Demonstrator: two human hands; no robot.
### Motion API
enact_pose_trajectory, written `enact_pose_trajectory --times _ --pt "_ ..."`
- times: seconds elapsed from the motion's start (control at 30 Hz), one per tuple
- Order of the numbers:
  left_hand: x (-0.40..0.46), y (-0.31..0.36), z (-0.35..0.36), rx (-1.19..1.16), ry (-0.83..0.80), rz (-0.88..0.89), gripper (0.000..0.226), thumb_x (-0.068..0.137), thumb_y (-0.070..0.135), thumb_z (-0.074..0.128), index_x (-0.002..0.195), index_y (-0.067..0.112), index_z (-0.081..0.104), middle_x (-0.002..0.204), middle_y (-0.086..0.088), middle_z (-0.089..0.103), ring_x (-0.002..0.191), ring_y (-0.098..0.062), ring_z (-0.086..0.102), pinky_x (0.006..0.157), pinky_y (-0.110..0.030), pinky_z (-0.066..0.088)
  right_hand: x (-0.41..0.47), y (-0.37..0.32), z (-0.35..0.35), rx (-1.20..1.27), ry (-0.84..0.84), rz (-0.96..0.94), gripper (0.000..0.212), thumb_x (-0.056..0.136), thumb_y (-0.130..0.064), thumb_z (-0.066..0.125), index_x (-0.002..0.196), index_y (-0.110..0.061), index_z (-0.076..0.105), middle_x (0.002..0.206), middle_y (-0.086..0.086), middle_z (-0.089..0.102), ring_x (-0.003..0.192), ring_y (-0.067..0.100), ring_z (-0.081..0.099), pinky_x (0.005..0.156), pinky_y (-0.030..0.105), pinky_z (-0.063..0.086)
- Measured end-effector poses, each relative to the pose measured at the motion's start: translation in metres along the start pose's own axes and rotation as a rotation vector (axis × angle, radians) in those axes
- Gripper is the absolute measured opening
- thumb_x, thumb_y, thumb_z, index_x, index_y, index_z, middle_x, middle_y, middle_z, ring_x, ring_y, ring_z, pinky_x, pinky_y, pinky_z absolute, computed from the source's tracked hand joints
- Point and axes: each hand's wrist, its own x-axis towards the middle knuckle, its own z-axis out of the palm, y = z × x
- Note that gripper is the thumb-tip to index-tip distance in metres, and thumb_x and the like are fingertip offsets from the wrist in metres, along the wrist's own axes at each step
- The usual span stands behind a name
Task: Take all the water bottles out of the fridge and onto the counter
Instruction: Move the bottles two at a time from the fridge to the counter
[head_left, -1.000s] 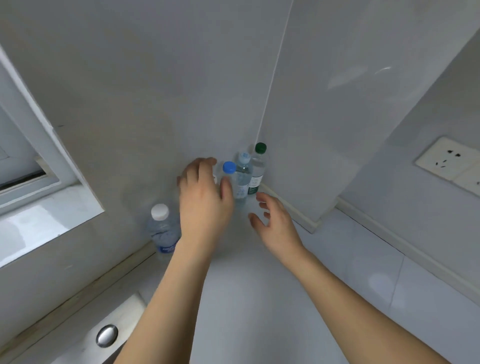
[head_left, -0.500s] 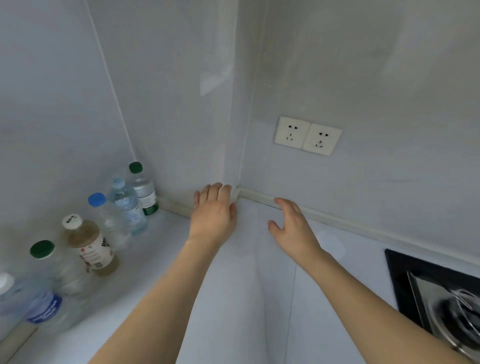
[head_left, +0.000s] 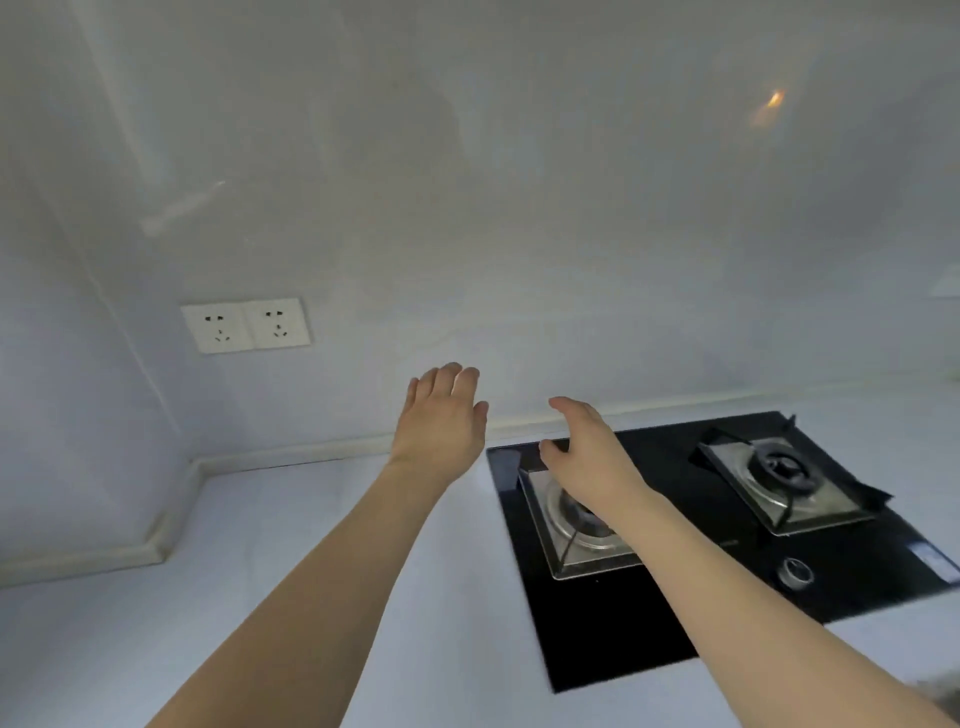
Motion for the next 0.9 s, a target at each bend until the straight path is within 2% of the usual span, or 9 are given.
enact_pose_trajectory --times 0.17,0.3,0.5,0.7,0.9 --pt "0.015 0.153 0.01 -0.058 -0.028 0.191 0.046 0.101 0.027 0.041 0.143 0.009 0.039 0.15 -0.011 0.037 0.137 -0.031 0.031 0.116 -0.039 0.021 -0.054 0.084 -0.11 -0.066 0.173 0.091 0.055 0.094 -0.02 0.055 0.145 -0.017 0.036 0.149 0.002 0.037 0.126 0.016 0.046 0.099 0.02 0.032" --pt "0.015 0.268 0.017 -0.086 -0.039 0.322 0.047 0.102 0.028 0.038 0.145 0.011 0.036 0.153 -0.009 0.032 0.139 -0.03 0.027 0.116 -0.036 0.021 -0.108 0.143 -0.193 -0.089 0.274 0.202 0.053 0.094 -0.02 0.054 0.144 -0.017 0.036 0.148 0.003 0.037 0.126 0.02 0.048 0.104 0.032 0.039" --pt "0.012 0.436 0.021 -0.132 -0.051 0.53 0.046 0.102 0.029 0.037 0.145 0.012 0.035 0.153 -0.008 0.031 0.138 -0.03 0.027 0.115 -0.039 0.024 -0.189 0.226 -0.309 -0.131 0.452 0.316 0.054 0.092 -0.019 0.054 0.144 -0.013 0.037 0.148 0.006 0.039 0.134 0.021 0.038 0.109 0.029 0.029" --pt "0.005 0.563 0.04 -0.158 -0.091 0.72 0.046 0.102 0.03 0.037 0.145 0.012 0.035 0.151 -0.008 0.033 0.137 -0.031 0.029 0.115 -0.041 0.024 -0.255 0.291 -0.38 -0.161 0.578 0.456 0.055 0.093 -0.021 0.051 0.144 -0.013 0.035 0.148 0.005 0.037 0.135 0.019 0.036 0.108 0.026 0.027" --pt "0.0 0.651 0.079 -0.18 -0.134 0.86 0.045 0.102 0.031 0.037 0.143 0.012 0.036 0.149 -0.008 0.035 0.133 -0.03 0.033 0.113 -0.037 0.023 -0.295 0.347 -0.419 -0.17 0.657 0.59 0.055 0.093 -0.023 0.052 0.145 -0.016 0.034 0.149 0.002 0.037 0.133 0.019 0.039 0.107 0.029 0.03"
